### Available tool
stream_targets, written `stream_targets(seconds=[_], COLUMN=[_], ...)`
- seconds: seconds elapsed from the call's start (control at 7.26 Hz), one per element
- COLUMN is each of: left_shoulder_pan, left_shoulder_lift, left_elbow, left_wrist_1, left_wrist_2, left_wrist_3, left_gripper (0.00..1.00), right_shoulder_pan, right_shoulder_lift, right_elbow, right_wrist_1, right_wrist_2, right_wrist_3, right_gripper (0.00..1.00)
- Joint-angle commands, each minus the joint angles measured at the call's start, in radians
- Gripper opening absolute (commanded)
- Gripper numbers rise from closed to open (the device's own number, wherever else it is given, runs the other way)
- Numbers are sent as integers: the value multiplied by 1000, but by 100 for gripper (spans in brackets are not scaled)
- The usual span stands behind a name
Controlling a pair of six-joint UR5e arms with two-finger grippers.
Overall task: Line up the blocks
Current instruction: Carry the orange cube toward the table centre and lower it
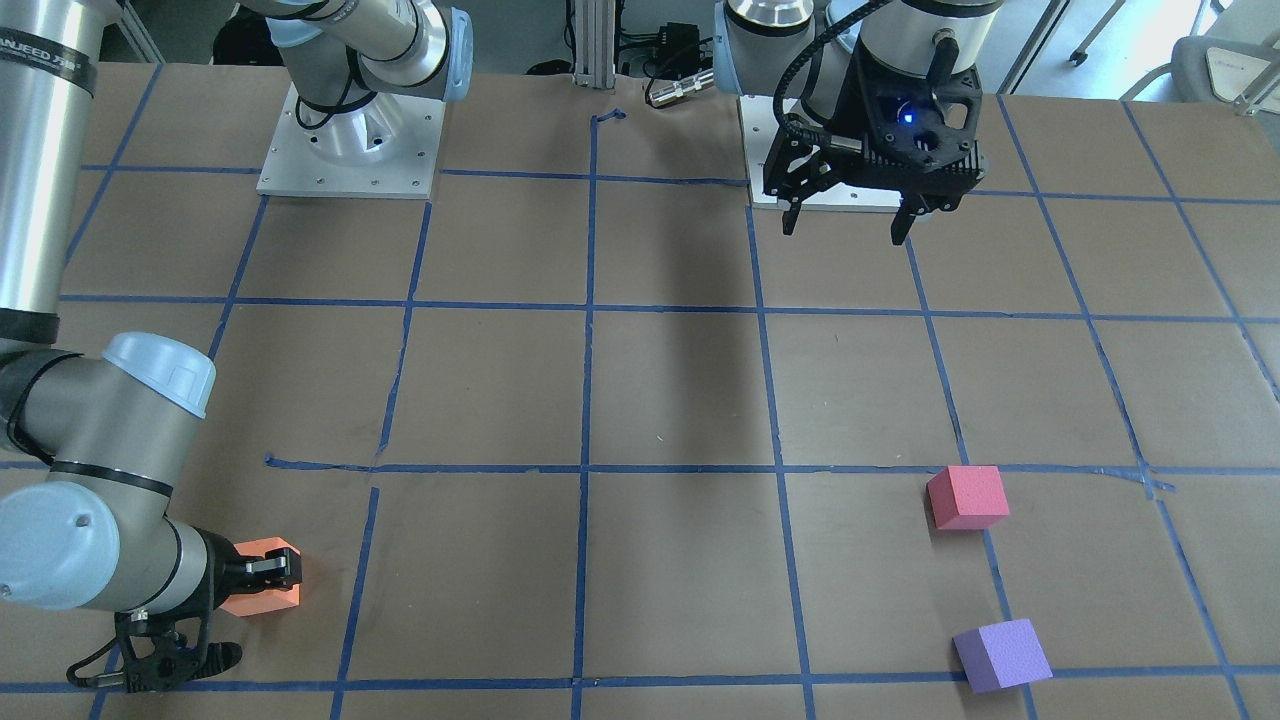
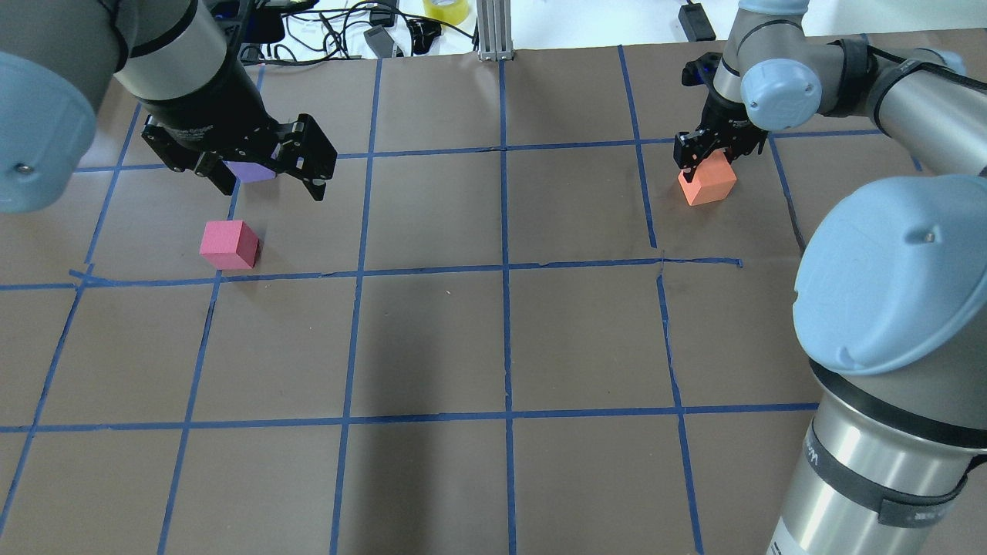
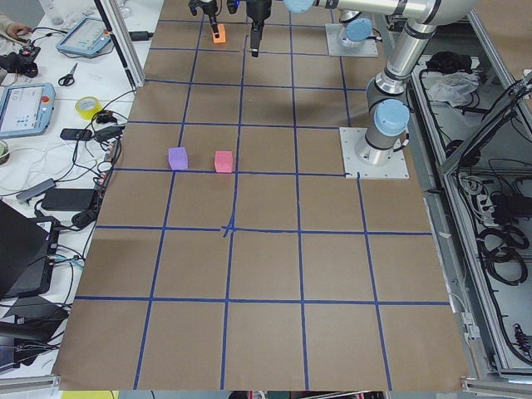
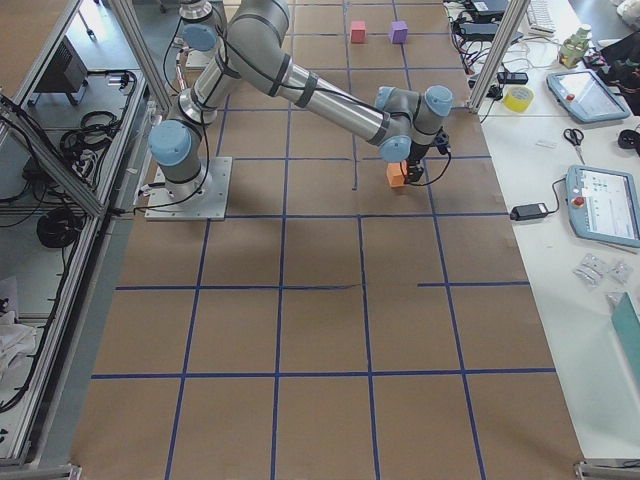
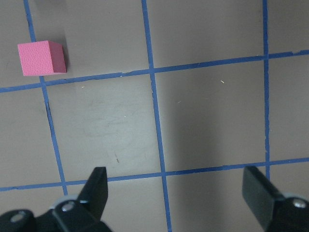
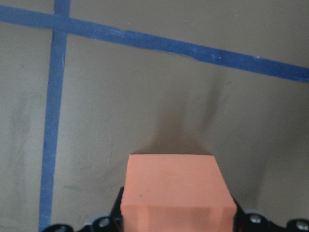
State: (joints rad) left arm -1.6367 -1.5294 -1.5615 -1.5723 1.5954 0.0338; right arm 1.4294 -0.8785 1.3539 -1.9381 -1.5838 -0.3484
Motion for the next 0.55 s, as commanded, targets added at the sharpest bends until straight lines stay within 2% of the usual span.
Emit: stream_targets(seconds=[0.0,0.28,0.41], left_shoulder_pan=[0,1,3], left_shoulder_lift=[-1,-1,0], left_elbow=[0,0,0], left_wrist_1=[0,0,0], left_wrist_2=[0,0,3], left_wrist_3=[0,0,6], left_gripper=[100,100,100], right_shoulder_pan=[11,109,170], right_shoulder_lift=[-10,-8,9], right_elbow=[-12,-54,-106], right_wrist_1=[-1,-7,-8], right_wrist_2=[4,19,43], right_wrist_3=[14,177,319], right_gripper=[11,10,10])
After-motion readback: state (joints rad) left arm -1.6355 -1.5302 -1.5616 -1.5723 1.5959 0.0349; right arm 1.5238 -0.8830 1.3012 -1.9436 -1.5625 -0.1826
